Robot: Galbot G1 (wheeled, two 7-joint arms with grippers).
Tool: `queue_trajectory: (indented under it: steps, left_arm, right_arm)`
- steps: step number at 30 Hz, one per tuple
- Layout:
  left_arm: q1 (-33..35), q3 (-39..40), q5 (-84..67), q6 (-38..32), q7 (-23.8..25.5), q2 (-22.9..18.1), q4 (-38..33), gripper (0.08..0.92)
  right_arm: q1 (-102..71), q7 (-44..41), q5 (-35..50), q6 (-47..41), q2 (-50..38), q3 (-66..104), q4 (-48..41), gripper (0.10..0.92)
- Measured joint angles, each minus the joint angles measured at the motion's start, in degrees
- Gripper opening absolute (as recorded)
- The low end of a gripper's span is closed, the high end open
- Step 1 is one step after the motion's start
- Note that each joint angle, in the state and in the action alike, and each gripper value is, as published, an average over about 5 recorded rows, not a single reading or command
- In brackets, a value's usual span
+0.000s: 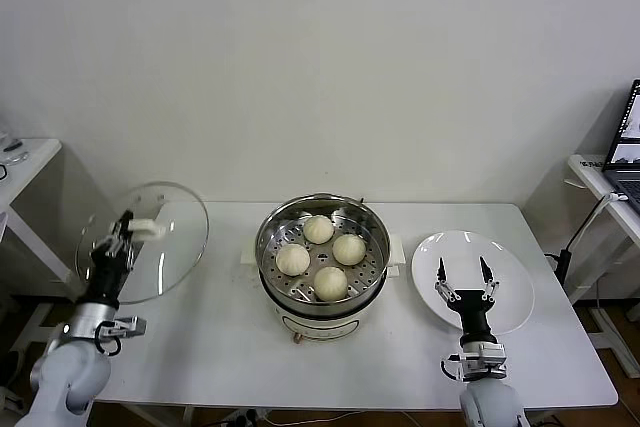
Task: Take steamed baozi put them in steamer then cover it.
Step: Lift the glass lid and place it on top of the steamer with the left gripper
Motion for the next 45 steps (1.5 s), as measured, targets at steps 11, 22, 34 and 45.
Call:
queue_trajectory:
  steps: [11, 22, 34, 45]
  left_arm:
    - [-0.60, 9.43, -1.05, 9.34, 5.16, -0.13, -17.78, 0.195]
    - [-4.83, 26.88, 5.36, 22.25, 14.98, -4.97, -22.19, 0.195]
    - [-9.79, 38.67, 13.13, 31.90, 24.81, -10.99, -19.49, 0.195]
    - [-13.74, 43.51, 19.34, 34.63, 28.08, -14.86, -13.42, 0.195]
  right_arm:
    - [-0.05, 0.20, 0.09, -0.11, -0.43, 0.25, 0.28, 0.823]
    - [0.19, 0.17, -0.16, -0.12, 0.17, 0.71, -0.42, 0.823]
    - [1.17, 0.11, -0.30, -0.05, 0.07, 1.14, -1.43, 0.823]
    - [1.60, 0.19, -0.37, -1.02, -0.16, 1.07, -1.44, 0.823]
